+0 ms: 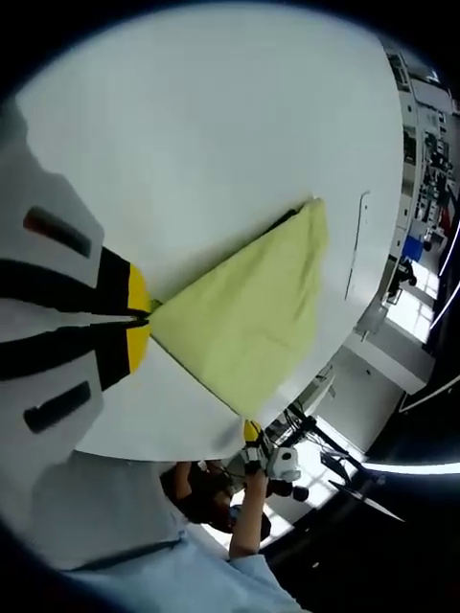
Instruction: Fold the garment on the visible template until the final outline fits inside the template.
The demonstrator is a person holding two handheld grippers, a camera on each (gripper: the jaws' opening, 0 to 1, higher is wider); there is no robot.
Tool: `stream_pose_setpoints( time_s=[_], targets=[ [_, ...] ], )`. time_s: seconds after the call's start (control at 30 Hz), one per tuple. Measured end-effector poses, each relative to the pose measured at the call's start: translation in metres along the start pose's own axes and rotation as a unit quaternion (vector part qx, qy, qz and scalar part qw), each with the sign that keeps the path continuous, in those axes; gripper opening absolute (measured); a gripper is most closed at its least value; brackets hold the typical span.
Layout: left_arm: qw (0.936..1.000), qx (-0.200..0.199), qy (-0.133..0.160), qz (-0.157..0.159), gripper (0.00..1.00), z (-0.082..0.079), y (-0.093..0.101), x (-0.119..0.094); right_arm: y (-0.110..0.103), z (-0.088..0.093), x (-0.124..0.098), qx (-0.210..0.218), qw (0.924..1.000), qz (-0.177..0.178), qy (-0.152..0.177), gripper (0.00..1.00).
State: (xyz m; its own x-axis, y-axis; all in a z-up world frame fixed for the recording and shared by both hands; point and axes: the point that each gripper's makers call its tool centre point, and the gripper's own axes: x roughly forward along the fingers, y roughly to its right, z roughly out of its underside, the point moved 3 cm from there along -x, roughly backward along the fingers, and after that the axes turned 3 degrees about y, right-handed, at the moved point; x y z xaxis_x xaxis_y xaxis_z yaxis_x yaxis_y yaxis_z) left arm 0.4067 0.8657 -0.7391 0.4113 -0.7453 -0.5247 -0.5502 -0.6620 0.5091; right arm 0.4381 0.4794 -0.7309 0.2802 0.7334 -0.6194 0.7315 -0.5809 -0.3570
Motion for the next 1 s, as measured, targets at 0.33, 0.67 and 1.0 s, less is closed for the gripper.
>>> stream_pose_setpoints(
  time_s=[0.33, 0.67, 1.0],
  targets=[
    [0.9997, -0.016, -0.017, 0.011, 0.00, 0.026, 0.015, -0.012, -0.014, 0.026, -0.010, -0.006, 0.9995, -0.014, -0.027, 0.00],
    [0.9993, -0.034, -0.008, 0.014, 0.00, 0.043, 0.028, -0.016, -0.028, 0.042, -0.017, 0.011, 0.9994, -0.020, -0.028, 0.00],
    [0.9992, -0.038, 0.006, 0.010, 0.00, 0.042, 0.029, -0.018, -0.029, 0.040, -0.018, 0.016, 0.9996, -0.016, -0.016, 0.00]
  ],
)
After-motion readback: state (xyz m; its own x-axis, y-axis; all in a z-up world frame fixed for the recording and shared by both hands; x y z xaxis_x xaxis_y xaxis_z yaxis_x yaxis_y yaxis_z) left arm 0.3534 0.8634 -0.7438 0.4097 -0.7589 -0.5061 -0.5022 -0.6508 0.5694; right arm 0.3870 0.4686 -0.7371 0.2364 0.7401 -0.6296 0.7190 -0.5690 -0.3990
